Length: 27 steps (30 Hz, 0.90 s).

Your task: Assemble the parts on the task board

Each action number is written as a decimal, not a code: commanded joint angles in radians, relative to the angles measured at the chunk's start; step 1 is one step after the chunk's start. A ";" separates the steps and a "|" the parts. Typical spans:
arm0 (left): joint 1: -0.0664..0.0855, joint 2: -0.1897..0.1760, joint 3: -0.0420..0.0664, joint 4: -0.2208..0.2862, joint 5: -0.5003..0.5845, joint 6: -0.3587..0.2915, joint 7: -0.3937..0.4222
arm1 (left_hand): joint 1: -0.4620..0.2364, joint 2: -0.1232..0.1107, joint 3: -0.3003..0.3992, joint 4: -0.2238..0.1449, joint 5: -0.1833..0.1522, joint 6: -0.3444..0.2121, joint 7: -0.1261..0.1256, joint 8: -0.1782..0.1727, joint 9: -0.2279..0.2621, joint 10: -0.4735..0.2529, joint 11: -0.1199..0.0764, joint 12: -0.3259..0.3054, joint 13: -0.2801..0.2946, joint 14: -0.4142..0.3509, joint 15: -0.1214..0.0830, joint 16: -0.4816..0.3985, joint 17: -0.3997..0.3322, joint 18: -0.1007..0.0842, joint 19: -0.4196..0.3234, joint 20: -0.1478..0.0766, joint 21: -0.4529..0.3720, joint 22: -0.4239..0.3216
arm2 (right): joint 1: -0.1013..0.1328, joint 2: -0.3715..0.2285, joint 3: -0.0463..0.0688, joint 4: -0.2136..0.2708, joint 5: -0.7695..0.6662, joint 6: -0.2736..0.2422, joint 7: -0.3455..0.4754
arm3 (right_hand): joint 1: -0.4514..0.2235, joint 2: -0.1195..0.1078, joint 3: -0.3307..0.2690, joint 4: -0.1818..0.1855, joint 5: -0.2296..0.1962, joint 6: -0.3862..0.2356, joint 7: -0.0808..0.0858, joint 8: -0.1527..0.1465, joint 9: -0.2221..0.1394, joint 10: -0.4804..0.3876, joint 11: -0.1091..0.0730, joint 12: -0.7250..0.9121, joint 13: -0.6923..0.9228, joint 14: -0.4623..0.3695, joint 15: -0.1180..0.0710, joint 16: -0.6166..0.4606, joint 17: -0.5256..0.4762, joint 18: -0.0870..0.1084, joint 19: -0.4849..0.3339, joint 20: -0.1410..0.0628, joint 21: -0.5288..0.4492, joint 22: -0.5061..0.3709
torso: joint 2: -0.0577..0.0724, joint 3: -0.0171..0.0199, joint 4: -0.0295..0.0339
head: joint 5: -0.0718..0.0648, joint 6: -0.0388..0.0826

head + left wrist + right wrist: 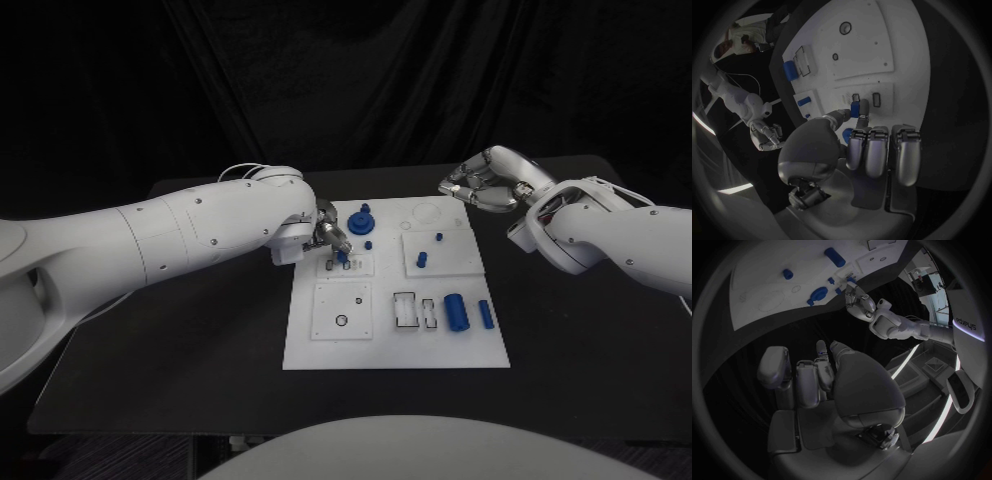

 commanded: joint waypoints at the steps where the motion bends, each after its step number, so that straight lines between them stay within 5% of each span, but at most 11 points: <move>1: -0.002 -0.002 0.001 0.003 -0.003 -0.027 0.003 | -0.008 0.001 0.015 -0.007 -0.003 0.021 -0.020 -0.007 0.001 0.104 -0.009 0.003 0.263 0.102 -0.007 -0.004 0.263 -0.014 0.103 -0.009 -0.003 0.263 | -0.001 -0.001 0.001 0.001 0.000 0.009 -0.020 | 0.008 0.000 0.007 0.002 0.006 0.004 -0.002 -0.002 0.000 0.005 -0.001 -0.001 -0.002 0.035 -0.006 -0.002 0.053 0.001 0.003 -0.002 -0.003 0.115 | 0.000 -0.0009 0.0004 | 0.002 0.000; 27: -0.017 -0.015 0.001 0.028 -0.003 -0.062 -0.035 | -0.038 0.006 0.037 0.008 -0.034 0.028 -0.022 -0.019 0.012 0.104 -0.011 0.003 0.263 0.102 -0.010 -0.004 0.263 -0.014 0.103 -0.013 -0.003 0.263 | -0.001 -0.003 0.001 0.001 0.000 0.029 -0.035 | 0.013 -0.001 0.010 0.001 0.009 0.011 -0.005 0.000 0.002 0.003 -0.003 -0.003 -0.005 0.035 -0.007 -0.005 0.050 0.001 0.002 -0.002 -0.007 0.114 | -0.001 0.0000 -0.0013 | 0.007 0.000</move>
